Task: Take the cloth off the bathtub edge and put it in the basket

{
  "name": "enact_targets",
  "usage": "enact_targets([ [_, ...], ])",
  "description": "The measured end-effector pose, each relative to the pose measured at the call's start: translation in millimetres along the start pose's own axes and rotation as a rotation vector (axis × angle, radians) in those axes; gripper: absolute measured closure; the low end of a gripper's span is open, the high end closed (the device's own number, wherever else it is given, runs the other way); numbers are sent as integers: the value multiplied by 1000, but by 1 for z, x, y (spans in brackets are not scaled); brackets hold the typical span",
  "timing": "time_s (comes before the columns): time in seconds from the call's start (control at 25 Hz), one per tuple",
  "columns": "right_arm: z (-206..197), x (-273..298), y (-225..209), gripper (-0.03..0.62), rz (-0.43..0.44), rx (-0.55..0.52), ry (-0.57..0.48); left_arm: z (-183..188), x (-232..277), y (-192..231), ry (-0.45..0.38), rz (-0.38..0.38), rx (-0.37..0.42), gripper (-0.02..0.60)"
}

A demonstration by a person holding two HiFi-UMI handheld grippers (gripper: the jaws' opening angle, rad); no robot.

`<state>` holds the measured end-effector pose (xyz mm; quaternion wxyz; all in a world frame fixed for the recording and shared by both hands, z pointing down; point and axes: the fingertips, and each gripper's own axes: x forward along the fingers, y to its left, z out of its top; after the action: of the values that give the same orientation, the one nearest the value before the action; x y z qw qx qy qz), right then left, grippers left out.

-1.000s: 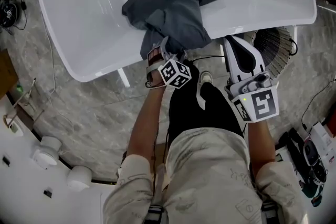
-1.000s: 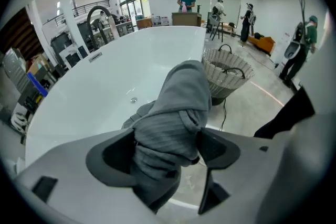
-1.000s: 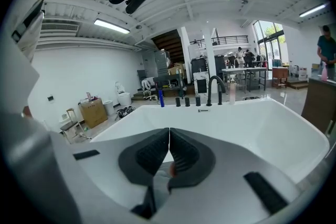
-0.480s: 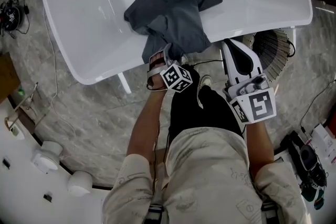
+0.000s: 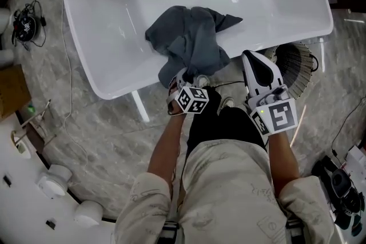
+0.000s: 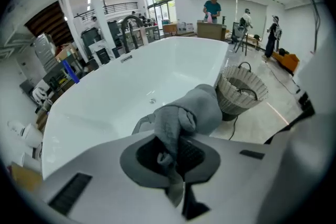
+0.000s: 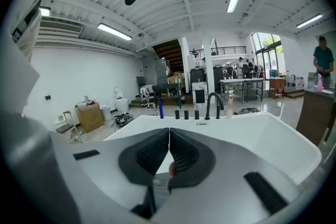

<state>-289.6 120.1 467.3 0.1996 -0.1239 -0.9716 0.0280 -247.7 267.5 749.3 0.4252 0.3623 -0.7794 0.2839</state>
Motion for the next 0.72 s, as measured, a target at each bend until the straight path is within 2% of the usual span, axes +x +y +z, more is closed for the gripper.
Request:
enact_targets([
  [0.28,16,-22,3,606,-10,2,-35,36,-58,18,-146,70,-173,555],
  [0.72,50,-60,1,606,-6,-14,-149,121,-170,46,-472,186,-310,555],
])
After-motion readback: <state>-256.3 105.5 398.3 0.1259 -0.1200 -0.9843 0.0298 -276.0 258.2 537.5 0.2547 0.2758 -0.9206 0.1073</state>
